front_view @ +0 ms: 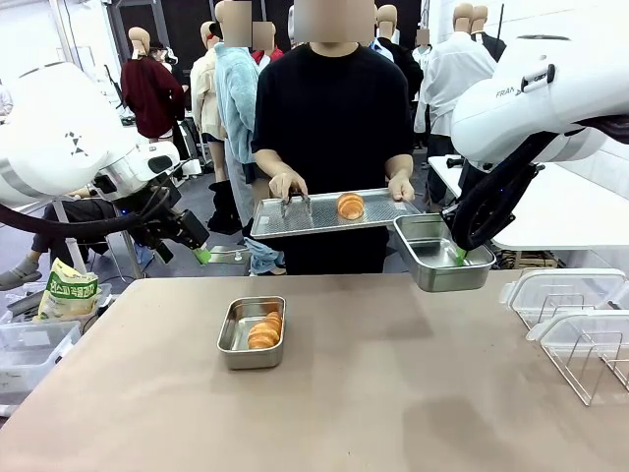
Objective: Place the bread in airtight containers.
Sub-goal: Once an object is inside an Airtight Container , place the container in the center of the table.
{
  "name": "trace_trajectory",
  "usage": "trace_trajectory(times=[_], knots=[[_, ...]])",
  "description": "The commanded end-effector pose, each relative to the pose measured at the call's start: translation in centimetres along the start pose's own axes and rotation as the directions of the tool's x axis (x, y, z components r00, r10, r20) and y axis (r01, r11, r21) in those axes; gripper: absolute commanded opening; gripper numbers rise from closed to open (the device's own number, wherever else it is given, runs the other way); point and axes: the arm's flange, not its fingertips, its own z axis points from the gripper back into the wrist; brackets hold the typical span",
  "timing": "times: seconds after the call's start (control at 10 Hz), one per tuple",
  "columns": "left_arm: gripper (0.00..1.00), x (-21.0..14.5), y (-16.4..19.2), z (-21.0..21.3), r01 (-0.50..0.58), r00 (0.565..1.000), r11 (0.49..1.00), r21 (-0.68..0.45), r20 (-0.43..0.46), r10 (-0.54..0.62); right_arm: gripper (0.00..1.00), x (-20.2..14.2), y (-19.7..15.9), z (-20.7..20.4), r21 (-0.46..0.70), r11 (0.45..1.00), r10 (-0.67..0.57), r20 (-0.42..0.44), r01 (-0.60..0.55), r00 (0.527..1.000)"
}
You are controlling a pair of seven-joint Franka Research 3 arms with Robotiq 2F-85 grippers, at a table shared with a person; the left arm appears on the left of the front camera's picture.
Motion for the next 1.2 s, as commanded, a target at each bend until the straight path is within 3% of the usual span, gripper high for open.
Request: trace_trajectory(times=[0.0,1.1], knots=[[1.0,0.41,0.04,0.15,0.0,1.0,1.0,0.0,0.005,0.0,0.0,0.08,0.04,0.16,0.001,1.0,-0.003,0.003,0.003,1.0],[1.0,0.41,0.04,0.15,0.0,1.0,1.0,0.0,0.005,0.0,0.0,0.08,0.04,0.16,0.001,1.0,-0.003,0.003,0.003,1.0]])
